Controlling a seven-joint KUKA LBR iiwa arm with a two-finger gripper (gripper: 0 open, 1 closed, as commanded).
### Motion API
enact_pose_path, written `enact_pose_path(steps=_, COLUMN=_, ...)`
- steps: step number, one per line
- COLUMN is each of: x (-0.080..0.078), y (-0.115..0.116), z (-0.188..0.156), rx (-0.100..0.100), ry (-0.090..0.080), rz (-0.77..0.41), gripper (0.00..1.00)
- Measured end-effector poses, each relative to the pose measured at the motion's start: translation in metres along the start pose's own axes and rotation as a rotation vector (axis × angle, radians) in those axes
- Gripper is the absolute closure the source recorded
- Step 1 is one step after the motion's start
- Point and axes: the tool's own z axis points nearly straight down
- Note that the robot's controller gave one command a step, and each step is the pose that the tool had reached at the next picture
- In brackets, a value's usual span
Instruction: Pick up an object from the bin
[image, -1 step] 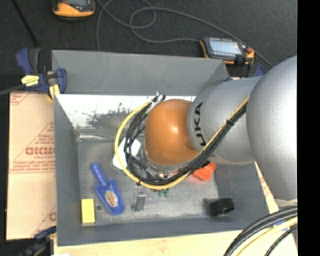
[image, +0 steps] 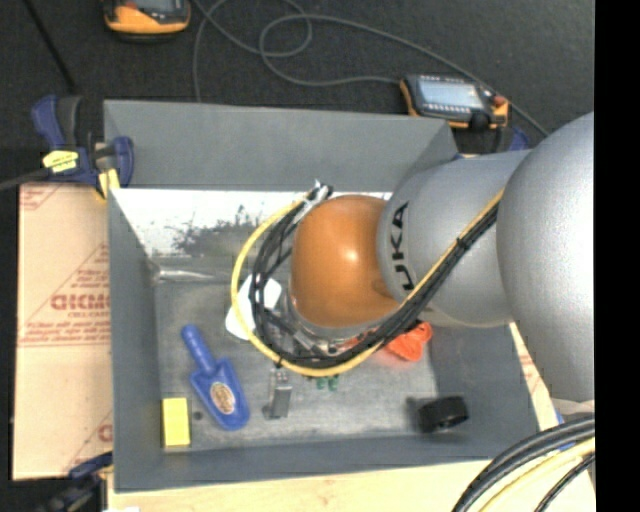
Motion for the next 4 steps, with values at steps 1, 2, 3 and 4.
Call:
enact_pose_path(steps=1, x=-0.012, y=0.014, z=0.003, rx=0.002, ry=-0.002, rz=-0.312, gripper=0.0)
enact_pose_path(steps=2, x=-0.064, y=0.066, z=0.027, rx=-0.001, ry=-0.004, rz=-0.548, gripper=0.0)
enact_pose_path(steps=3, x=-0.057, y=0.064, z=0.012, rx=0.001, ry=-0.001, rz=-0.816, gripper=0.0)
enact_pose_path(steps=4, x=-0.062, y=0.095, z=0.055, rx=0.0, ry=-0.004, rz=-0.915, gripper=0.0)
